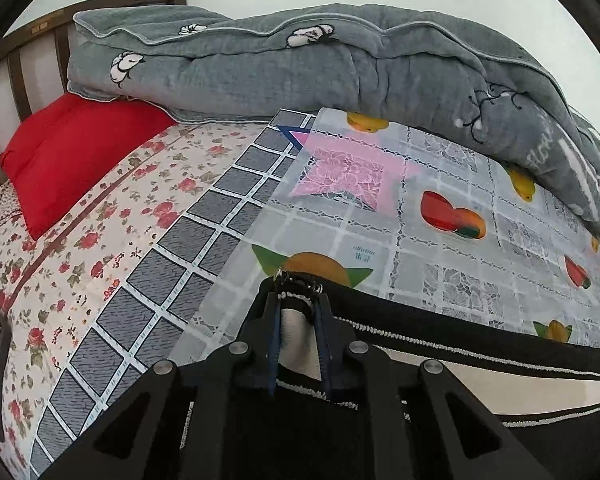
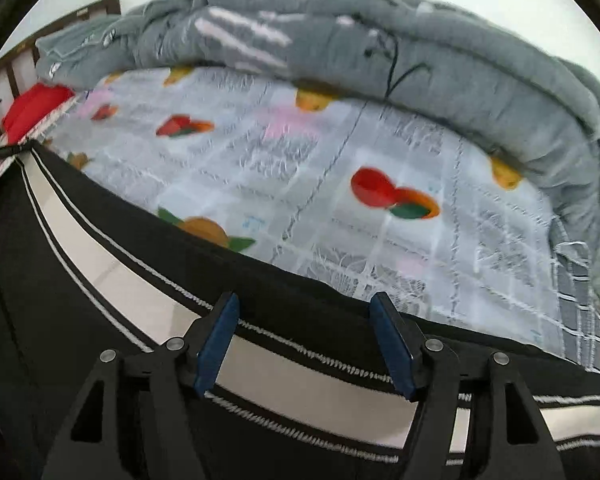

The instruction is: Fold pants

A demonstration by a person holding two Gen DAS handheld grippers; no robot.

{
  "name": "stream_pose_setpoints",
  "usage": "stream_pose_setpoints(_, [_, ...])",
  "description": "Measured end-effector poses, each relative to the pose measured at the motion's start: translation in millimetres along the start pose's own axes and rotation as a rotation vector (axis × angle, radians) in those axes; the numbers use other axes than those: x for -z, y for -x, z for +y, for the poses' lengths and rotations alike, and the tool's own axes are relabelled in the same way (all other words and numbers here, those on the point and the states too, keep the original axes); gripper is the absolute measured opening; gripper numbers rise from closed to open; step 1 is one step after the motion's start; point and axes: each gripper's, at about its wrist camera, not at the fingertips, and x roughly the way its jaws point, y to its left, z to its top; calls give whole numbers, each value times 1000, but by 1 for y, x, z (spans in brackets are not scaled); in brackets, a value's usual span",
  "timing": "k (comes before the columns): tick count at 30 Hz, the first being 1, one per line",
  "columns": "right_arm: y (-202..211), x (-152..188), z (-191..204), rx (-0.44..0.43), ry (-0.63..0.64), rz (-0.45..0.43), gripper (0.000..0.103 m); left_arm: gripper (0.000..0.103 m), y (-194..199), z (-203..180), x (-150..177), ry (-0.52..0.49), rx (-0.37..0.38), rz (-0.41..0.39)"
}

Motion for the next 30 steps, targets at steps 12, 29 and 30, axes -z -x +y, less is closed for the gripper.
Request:
stream_pose_setpoints(12, [17, -2, 12, -19, 89, -116, 3, 16, 1, 6, -4, 15, 34, 1])
stream_pose_setpoints(29, [66, 42, -83, 162, -174, -104, 54, 64, 69, -15, 23, 10, 3, -59])
stream_pose_setpoints(30, [66, 47, -87, 169, -173, -99, 54, 64, 72, -19, 25, 15, 17, -57])
